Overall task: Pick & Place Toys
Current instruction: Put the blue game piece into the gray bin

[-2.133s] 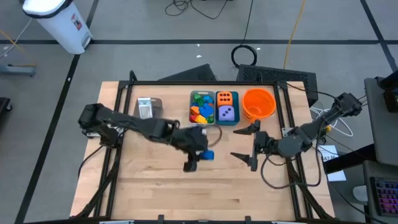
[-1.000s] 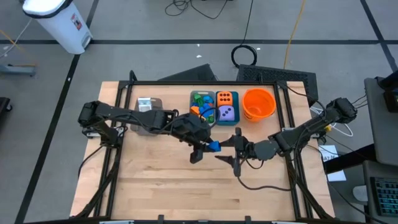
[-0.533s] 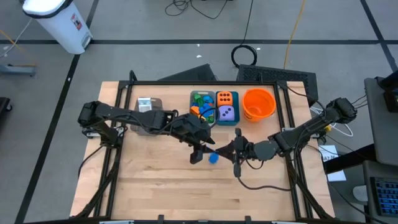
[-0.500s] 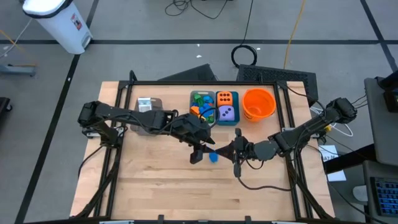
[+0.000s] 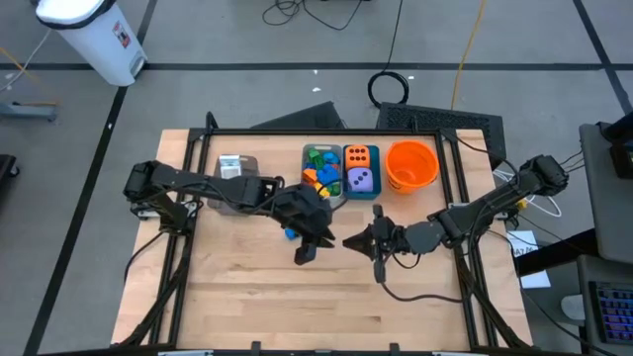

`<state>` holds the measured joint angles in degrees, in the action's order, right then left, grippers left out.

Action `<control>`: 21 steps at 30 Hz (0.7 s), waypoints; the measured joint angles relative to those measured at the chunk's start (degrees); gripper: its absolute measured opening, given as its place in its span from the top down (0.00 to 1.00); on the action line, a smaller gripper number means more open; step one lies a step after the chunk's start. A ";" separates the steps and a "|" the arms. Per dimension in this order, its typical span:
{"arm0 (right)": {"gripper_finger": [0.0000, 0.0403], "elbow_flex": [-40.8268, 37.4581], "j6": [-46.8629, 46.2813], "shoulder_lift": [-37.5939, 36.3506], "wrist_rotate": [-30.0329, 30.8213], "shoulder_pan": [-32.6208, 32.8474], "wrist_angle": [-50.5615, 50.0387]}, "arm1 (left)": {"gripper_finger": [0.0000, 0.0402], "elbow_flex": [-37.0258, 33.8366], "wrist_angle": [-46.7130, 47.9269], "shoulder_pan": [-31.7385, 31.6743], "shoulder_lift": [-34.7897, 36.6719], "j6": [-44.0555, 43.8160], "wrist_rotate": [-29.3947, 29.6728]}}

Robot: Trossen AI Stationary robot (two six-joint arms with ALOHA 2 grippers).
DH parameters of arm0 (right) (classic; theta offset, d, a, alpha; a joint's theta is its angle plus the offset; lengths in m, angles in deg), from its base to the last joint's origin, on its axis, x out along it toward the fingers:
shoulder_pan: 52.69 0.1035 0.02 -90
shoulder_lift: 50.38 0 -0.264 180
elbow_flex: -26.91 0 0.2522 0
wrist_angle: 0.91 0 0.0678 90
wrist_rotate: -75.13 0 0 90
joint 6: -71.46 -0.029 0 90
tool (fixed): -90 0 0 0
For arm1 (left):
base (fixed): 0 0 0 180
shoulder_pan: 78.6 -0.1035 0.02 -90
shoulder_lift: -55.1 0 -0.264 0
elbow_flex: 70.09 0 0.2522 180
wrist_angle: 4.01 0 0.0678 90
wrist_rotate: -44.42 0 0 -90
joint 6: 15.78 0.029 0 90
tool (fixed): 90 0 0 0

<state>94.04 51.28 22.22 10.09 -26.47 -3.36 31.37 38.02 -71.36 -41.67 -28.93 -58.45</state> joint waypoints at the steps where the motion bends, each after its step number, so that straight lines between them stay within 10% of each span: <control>1: 0.94 0.00 -0.13 -0.04 -1.05 0.00 0.04 | 0.75 0.00 2.03 0.00 0.00 0.29 -0.17; 11: 0.81 0.00 -0.16 -0.05 -1.56 0.00 -0.01 | 0.76 0.00 36.77 -0.66 0.00 -6.15 11.54; 21: 0.55 0.00 -0.19 -0.05 -1.26 0.00 -1.47 | 0.56 -3.47 33.21 -1.40 0.00 -14.29 12.36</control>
<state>94.04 51.10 22.18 8.83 -26.47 -4.82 27.90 71.22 -72.76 -41.67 -43.22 -46.09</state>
